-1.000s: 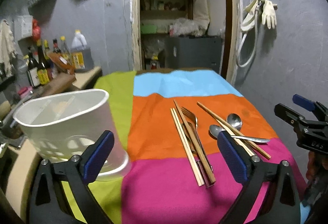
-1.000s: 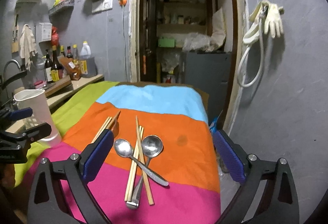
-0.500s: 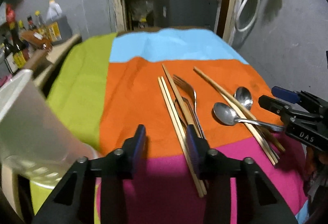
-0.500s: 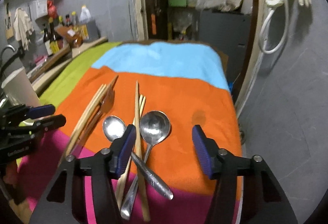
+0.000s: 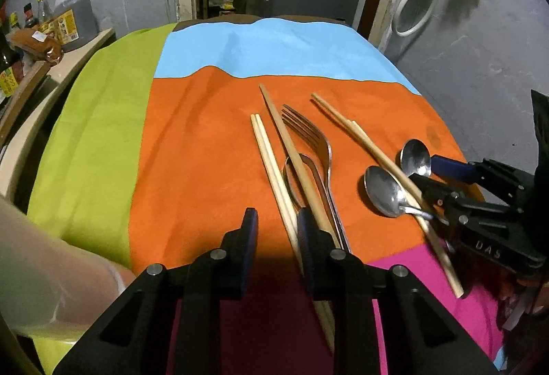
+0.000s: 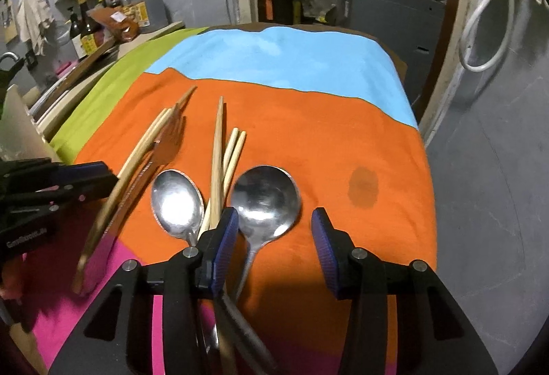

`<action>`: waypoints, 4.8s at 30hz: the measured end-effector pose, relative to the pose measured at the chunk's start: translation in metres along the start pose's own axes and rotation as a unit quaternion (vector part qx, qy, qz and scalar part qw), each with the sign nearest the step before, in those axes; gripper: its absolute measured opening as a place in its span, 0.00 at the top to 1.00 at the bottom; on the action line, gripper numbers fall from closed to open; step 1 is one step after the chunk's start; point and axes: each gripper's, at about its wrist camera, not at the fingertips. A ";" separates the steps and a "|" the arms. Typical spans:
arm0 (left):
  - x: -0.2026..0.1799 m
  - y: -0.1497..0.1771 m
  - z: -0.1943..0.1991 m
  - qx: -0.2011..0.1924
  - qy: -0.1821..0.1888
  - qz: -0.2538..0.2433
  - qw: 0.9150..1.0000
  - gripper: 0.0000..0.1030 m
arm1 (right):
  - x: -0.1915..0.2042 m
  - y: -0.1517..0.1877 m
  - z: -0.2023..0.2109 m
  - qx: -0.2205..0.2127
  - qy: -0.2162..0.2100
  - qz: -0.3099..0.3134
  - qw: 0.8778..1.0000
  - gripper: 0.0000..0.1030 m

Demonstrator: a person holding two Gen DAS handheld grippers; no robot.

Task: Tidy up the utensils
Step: 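Grasp a wooden chopstick with the left tool while the right tool grasps a metal spoon, then lower chopstick and spoon into the white caddy and open both tools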

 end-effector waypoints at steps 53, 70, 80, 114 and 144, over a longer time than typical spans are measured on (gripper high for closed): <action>0.001 0.019 0.024 0.070 -0.036 0.018 0.997 0.96 | 0.027 -0.004 -0.016 0.015 -0.001 0.036 0.999 0.51; -0.009 0.026 0.038 0.008 -0.007 -0.009 1.000 0.98 | 0.025 0.000 0.009 -0.038 -0.007 0.028 0.999 0.61; -0.019 0.042 0.108 -0.201 -0.005 0.014 0.979 0.98 | 0.057 0.015 0.084 -0.221 0.015 0.066 0.973 0.61; 0.186 0.059 0.250 -0.455 -0.125 0.152 0.869 0.98 | 0.244 -0.070 0.133 -0.378 -0.169 0.088 0.906 0.61; 0.168 0.101 0.192 -0.381 -0.144 0.170 0.897 0.97 | 0.248 -0.031 0.050 -0.287 -0.149 0.108 0.940 0.60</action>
Point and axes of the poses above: each gripper's, at about its wrist camera, not at the fingertips, and z roughly against the way its jaws point, x to its left, y to its underside, and after that the axes turned 7 degrees about -z, right-handed
